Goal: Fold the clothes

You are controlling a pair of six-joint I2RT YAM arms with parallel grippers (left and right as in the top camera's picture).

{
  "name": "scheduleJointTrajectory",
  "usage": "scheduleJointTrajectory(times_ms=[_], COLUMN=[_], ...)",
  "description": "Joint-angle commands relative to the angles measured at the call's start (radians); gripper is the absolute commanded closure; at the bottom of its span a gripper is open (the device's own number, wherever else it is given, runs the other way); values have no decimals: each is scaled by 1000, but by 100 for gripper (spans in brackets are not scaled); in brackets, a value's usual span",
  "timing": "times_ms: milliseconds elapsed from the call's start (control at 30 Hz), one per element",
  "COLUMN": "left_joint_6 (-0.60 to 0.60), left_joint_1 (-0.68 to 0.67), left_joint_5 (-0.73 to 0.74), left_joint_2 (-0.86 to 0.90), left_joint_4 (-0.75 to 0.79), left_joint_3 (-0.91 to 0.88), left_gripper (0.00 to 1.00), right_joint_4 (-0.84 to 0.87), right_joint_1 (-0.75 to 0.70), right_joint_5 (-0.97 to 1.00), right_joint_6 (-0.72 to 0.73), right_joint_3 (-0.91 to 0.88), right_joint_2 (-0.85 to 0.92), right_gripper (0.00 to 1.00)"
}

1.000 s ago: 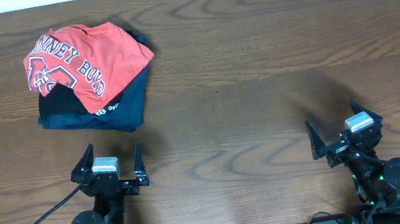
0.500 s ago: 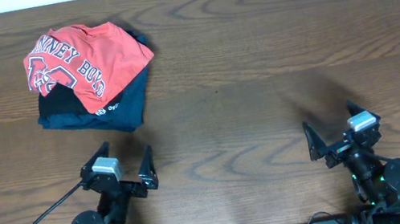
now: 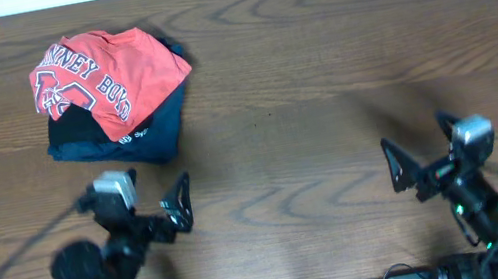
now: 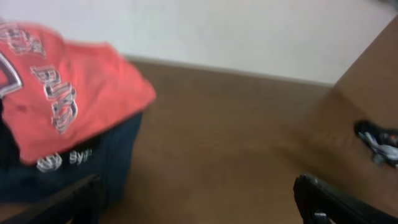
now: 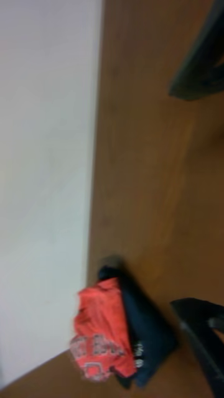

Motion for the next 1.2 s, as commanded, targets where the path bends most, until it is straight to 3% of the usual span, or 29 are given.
scheduleJointTrajectory(times_ms=[0,200,333,400,700,800,1167], left_joint_6=[-10,26,88,77,77,77,77], left_joint_1=[-3,-3,-3,-3,-3,-3,-3], left_joint_5=[4,5,6,40,65,65,65], left_joint_2=[243,660,827,871,912,912,912], left_joint_4=[-115,-510,-679,-705,-731,-737,-753], left_joint_3=[210,621,767,786,786,786,785], left_gripper=[2,2,2,2,2,2,2], right_joint_4=[-102,-335,-385,-391,-317,-252,-188], right_joint_1=[8,-1,-3,-22,-303,-393,-693], right_joint_5=[74,113,73,101,315,337,529], right_joint_6=[-21,-25,-45,-38,244,249,272], right_joint_3=[155,497,624,664,811,842,871], right_joint_2=[210,624,811,881,1209,1283,1444], right_gripper=[1,1,1,1,4,12,14])
